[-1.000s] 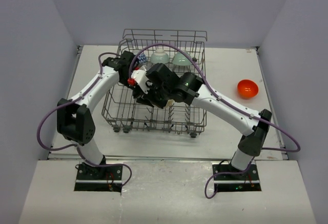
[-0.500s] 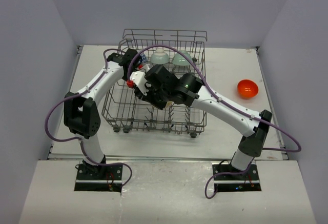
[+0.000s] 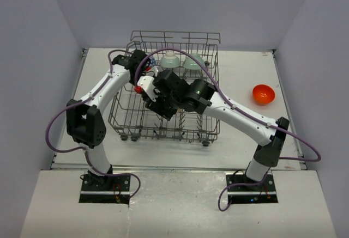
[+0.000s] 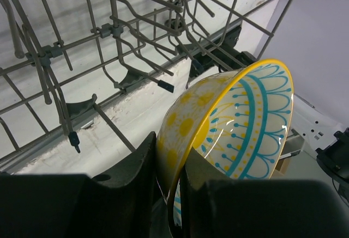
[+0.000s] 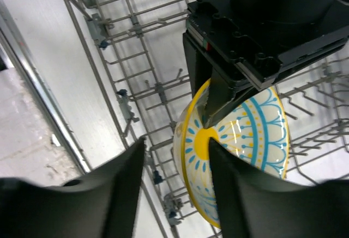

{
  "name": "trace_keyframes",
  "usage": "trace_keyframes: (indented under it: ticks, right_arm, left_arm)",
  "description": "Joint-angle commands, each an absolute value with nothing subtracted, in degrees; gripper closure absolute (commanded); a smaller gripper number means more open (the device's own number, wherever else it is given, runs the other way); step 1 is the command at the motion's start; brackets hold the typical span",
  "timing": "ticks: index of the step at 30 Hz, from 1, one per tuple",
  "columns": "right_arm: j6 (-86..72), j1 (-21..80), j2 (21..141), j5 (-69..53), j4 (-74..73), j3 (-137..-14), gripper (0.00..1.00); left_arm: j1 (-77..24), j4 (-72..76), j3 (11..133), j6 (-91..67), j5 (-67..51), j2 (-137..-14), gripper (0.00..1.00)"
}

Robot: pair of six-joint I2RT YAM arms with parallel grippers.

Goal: Unload the bowls from the dish rack

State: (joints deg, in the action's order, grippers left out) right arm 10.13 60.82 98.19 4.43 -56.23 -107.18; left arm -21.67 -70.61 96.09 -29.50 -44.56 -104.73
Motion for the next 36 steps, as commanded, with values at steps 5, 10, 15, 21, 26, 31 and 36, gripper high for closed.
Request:
trace_keyframes:
  ticks: [5, 10, 15, 21, 26, 31, 36]
  right_arm:
    - [8.6, 61.3, 98.0, 10.2, -57.7, -115.7, 0.25]
    - [4.3, 61.2, 98.9, 15.4, -57.4, -124.5, 0.01]
    - [1.4, 60.4, 101.0, 17.2, -57.0, -135.8, 0.01]
    - [-8.1, 48.1, 98.8, -4.8, -53.7, -132.1, 0.01]
    - [-10.7, 38.7, 103.6, -22.6, -51.9, -128.3, 0.24]
    - [-4.9, 34.7, 112.7, -34.0, -52.0, -129.5, 0.29]
    - [2.2, 31.2, 121.2, -46.6, -54.1, -134.1, 0.28]
  left_arm:
    - [-21.7, -63.5, 94.4, -35.1, -47.8, -97.1, 1.0]
    - [-19.6, -61.7, 95.9, -35.6, -43.6, -94.9, 1.0]
    - [-11.4, -59.2, 96.9, -34.8, -40.0, -91.6, 1.0]
    - [3.1, -57.5, 96.1, -32.6, -35.3, -84.8, 1.0]
    - [10.4, -59.2, 100.3, -30.3, -25.9, -84.7, 1.0]
    - [12.8, -55.0, 98.0, -33.9, -12.2, -82.8, 1.0]
    - [14.2, -42.5, 81.9, -40.2, -10.1, -79.2, 1.0]
